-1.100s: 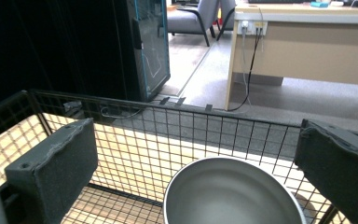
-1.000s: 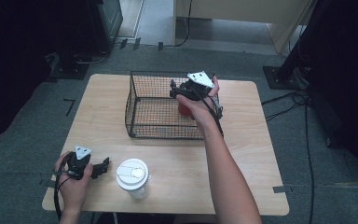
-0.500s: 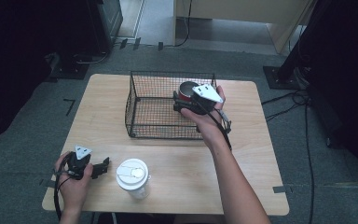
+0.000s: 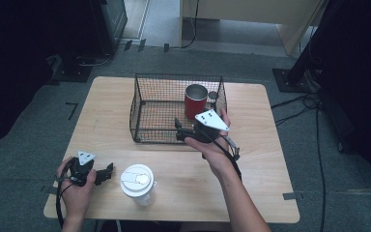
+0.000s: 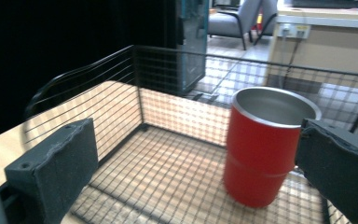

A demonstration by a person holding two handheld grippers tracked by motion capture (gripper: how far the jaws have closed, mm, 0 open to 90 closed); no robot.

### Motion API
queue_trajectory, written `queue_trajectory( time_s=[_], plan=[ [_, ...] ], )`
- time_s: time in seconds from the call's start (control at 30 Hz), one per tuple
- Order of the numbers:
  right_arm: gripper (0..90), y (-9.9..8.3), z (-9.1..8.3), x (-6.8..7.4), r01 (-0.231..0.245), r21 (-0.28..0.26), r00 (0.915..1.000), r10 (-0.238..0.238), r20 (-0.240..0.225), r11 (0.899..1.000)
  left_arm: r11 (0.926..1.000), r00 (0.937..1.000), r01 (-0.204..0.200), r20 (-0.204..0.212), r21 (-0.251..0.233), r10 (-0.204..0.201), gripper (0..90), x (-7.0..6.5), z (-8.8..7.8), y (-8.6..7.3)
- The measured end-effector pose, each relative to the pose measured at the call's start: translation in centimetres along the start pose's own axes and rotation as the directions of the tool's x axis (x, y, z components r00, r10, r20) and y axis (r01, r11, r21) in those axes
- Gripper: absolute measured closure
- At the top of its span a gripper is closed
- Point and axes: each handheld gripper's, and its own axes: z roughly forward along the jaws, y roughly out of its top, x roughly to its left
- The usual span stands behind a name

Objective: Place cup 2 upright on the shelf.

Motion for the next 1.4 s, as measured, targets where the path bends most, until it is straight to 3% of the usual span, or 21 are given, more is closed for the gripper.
queue_trajectory(
  time_s=[0.13,0.43,0.63,1.0,1.4],
  plan=[
    [0.0,-0.9,-1.0,1.3,0.038,0.005,0.999,-0.038,-0.023,0.999,1.0,1.0,0.0,0.0,0.0,0.0,9.5,0.0,0.0,0.0],
    [0.0,-4.1,-2.7,3.3,0.05,0.037,0.9957,-0.047,-0.079,0.998,1.0,1.0,-0.001,0.0,0.001,0.001,9.5,0.0,0.0,0.0],
    [0.0,-6.1,-3.4,4.1,0.029,0.057,0.9939,-0.022,-0.108,0.998,1.0,1.0,-0.001,0.0,0.001,0.001,9.5,0.0,0.0,0.0],
    [0.0,-8.8,-4.7,5.3,0.04,0.091,0.9875,-0.026,-0.155,0.995,1.0,1.0,-0.001,0.0,0.001,0.001,9.5,0.0,0.0,0.0],
    [0.0,-10.6,-6.1,6.7,0.024,0.102,0.9835,-0.005,-0.181,0.994,1.0,1.0,-0.001,0.0,0.001,0.001,9.5,0.0,0.0,0.0]
  ],
)
